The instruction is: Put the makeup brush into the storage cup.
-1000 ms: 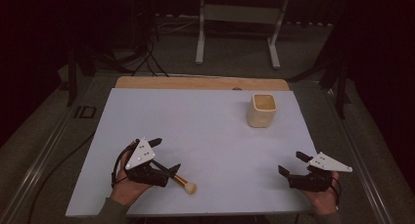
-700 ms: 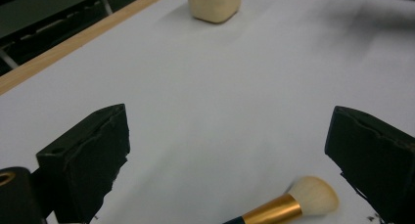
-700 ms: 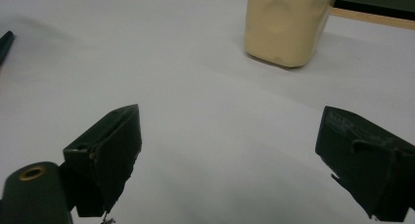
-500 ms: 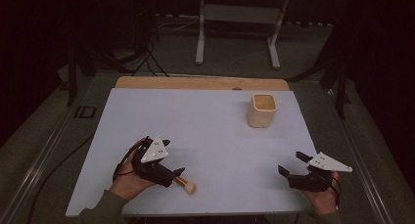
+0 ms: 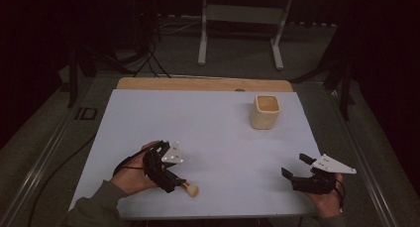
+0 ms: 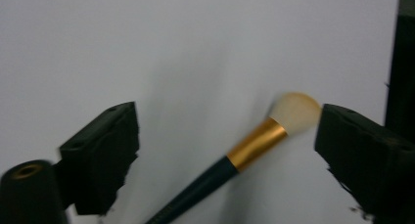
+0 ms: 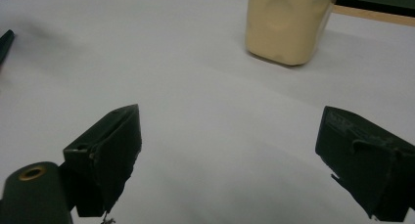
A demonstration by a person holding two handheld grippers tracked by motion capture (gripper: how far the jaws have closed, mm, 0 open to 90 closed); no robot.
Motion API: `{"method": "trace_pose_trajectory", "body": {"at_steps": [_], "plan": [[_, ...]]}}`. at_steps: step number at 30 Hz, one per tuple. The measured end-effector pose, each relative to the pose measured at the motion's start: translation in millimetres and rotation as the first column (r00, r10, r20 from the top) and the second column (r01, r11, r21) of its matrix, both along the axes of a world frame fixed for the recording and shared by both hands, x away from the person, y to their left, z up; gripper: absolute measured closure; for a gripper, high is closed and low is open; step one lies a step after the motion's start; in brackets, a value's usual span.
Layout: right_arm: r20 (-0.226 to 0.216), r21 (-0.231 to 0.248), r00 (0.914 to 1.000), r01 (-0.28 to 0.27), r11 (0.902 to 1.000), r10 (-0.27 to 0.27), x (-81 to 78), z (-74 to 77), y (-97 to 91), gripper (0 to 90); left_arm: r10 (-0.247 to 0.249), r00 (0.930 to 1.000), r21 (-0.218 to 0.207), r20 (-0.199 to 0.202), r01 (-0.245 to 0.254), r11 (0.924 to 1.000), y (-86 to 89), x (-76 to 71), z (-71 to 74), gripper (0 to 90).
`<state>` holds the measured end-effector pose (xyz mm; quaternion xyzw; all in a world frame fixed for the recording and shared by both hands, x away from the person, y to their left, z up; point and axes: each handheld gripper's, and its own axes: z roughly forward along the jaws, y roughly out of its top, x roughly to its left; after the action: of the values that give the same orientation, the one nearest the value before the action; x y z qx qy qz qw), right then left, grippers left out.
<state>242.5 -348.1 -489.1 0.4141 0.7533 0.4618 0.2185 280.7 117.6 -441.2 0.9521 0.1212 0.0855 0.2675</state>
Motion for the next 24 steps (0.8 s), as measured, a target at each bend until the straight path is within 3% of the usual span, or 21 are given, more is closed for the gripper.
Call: {"method": "trace_pose_trajectory", "body": {"at_steps": [6,9,11,24], "plan": [[-0.006,0.000,1.0000,-0.002,1.0000,0.002,0.4,-0.4,0.2,9.8,-0.038,0.9978,0.073,-0.055,0.042,0.9964,-4.1,2.9,-4.3,13.2],[-0.007,0.000,1.0000,-0.003,1.0000,0.003,0.3,-0.4,0.3,9.8,-0.057,0.9943,0.118,-0.090,0.068,0.9907,-6.4,4.2,-6.6,13.8],[-0.008,0.000,1.0000,-0.004,1.0000,0.004,0.5,-0.6,0.3,9.8,-0.069,0.9907,0.162,-0.118,0.087,0.9830,-8.6,4.7,-10.6,14.1],[-0.014,-0.003,0.9999,-0.005,1.0000,0.005,0.7,-1.1,0.4,9.8,-0.076,0.9908,0.222,-0.112,0.099,0.9701,-11.5,9.9,-23.3,16.0]]}}
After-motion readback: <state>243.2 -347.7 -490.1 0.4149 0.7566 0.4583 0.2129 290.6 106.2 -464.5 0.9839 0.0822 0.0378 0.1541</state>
